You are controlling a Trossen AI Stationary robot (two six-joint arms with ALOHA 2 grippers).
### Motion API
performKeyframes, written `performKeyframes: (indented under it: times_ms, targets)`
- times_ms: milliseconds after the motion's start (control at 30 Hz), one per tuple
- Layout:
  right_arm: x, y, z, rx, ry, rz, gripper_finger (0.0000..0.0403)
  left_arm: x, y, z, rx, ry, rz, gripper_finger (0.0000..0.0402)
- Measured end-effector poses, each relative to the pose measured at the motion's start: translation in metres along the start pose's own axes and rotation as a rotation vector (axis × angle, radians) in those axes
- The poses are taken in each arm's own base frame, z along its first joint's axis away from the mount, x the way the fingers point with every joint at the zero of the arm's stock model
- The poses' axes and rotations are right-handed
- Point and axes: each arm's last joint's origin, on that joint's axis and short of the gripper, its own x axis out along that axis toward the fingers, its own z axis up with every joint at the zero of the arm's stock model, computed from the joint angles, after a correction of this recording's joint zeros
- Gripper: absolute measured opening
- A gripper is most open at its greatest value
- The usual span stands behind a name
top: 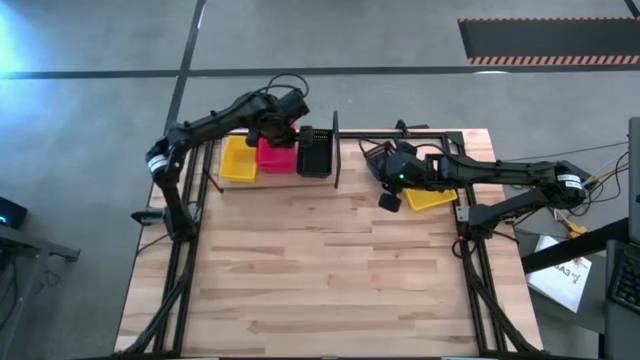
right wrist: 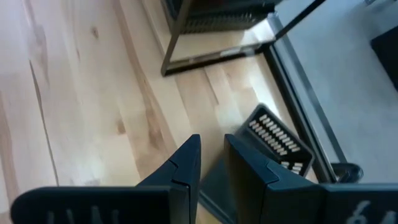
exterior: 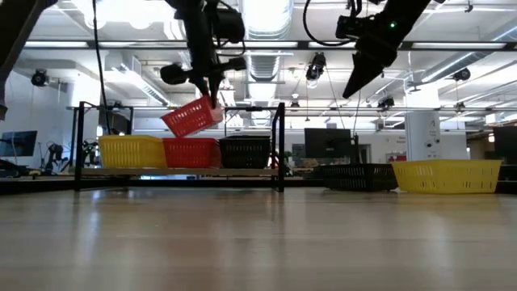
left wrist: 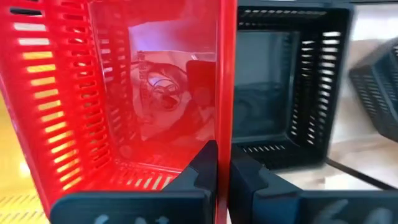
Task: Stack baskets on shelf by color
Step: Stack the red bin on top of the red bin on the shelf
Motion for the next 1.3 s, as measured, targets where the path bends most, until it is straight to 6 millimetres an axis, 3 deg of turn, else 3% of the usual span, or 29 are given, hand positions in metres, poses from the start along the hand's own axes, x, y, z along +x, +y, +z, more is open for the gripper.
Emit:
performKeyframes:
  times_ms: [300,833,1300]
  targets:
    - [-0.003,-0.001,-0.004,-0.011,0.026,0.002,0.0063,0.022,-0.004,0.003,-0.002,0.029,0.048,0.0]
    - [-0.008,-0.002,-0.004,0.004,0.012,0.001,0.0063,0.041,-0.003,0.007,-0.017,0.04,0.092,0.0002]
    - [-0.008,-0.002,-0.004,0.032,0.012,0.001,0.0063,0.035,-0.003,0.01,0.006,0.053,0.036,0.0116]
